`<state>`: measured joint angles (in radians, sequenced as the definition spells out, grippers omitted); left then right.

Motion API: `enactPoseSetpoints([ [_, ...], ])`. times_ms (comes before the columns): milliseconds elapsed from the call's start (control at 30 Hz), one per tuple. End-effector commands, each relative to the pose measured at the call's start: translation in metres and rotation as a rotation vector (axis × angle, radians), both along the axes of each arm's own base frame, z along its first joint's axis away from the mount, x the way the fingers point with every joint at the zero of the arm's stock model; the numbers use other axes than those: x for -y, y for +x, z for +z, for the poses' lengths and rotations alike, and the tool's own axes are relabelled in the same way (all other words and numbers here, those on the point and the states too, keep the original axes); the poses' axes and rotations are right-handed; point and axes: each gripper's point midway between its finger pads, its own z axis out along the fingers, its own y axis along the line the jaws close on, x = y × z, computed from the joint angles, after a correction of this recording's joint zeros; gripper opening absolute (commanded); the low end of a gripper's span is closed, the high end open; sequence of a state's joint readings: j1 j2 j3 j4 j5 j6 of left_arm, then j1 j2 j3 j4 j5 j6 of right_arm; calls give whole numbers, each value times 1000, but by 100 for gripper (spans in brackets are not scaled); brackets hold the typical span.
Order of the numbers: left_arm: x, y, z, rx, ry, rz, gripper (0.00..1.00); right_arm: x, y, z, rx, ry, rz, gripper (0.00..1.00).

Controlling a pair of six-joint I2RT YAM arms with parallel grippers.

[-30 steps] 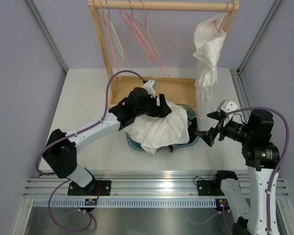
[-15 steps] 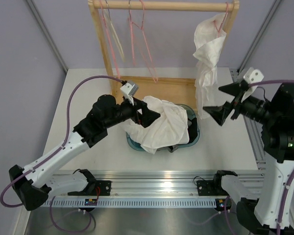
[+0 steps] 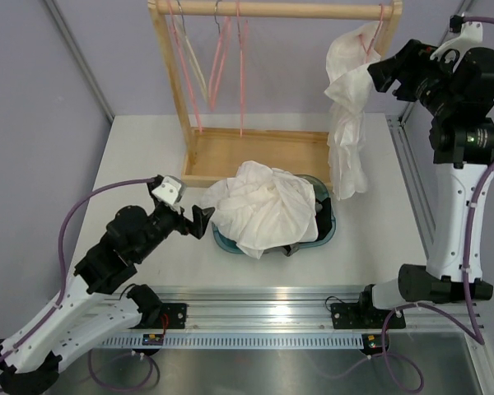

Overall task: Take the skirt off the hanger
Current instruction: Place the skirt in the bin, then pick up the hanger from the clothesline.

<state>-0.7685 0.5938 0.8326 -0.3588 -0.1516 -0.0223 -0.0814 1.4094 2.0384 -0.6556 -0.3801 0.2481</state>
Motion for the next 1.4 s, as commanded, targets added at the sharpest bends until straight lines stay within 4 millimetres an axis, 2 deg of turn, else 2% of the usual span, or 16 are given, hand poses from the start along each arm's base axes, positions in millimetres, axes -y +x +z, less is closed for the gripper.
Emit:
enactPoseSetpoints([
  [0, -17, 8, -33, -9, 122, 76, 99, 11, 20, 33, 71, 116, -89, 79],
  [67, -18, 8, -44, -12, 137, 77, 99, 6, 37, 25, 53, 115, -79, 74],
  [233, -22, 5, -67, -36, 163, 81, 99, -1, 58, 9, 27, 72, -99, 72],
  [267, -24, 5, -68, -40, 167, 87, 99, 0, 62, 4, 18, 63, -109, 71],
  [300, -25, 6, -69, -43, 174, 94, 99, -12, 64, -2, 8, 49, -89, 71],
  [333, -26, 7, -70, -41, 180, 98, 99, -14, 66, -3, 17, 40, -94, 70],
  [400, -26, 8, -72, -40, 196, 98, 99, -10, 71, -10, 20, -12, -157, 69],
  [433, -25, 8, -74, -45, 204, 96, 99, -18, 70, -6, 43, -23, -154, 69],
  [500, -23, 8, -78, -55, 216, 84, 99, -14, 72, -7, 63, -62, -200, 69],
  [633, -21, 7, -79, -66, 218, 74, 99, -20, 72, 1, 102, -96, -198, 69],
  [767, -22, 6, -77, -58, 209, 73, 99, -14, 79, -2, 88, -109, -246, 68],
  [900, -23, 6, -75, -53, 203, 77, 99, -9, 87, -29, 27, -107, -282, 68],
  [1133, -22, 6, -76, -54, 207, 75, 99, 3, 89, -55, -23, -106, -357, 69],
  [1367, -24, 5, -75, -52, 204, 78, 99, -10, 96, -93, -114, -21, -320, 70],
])
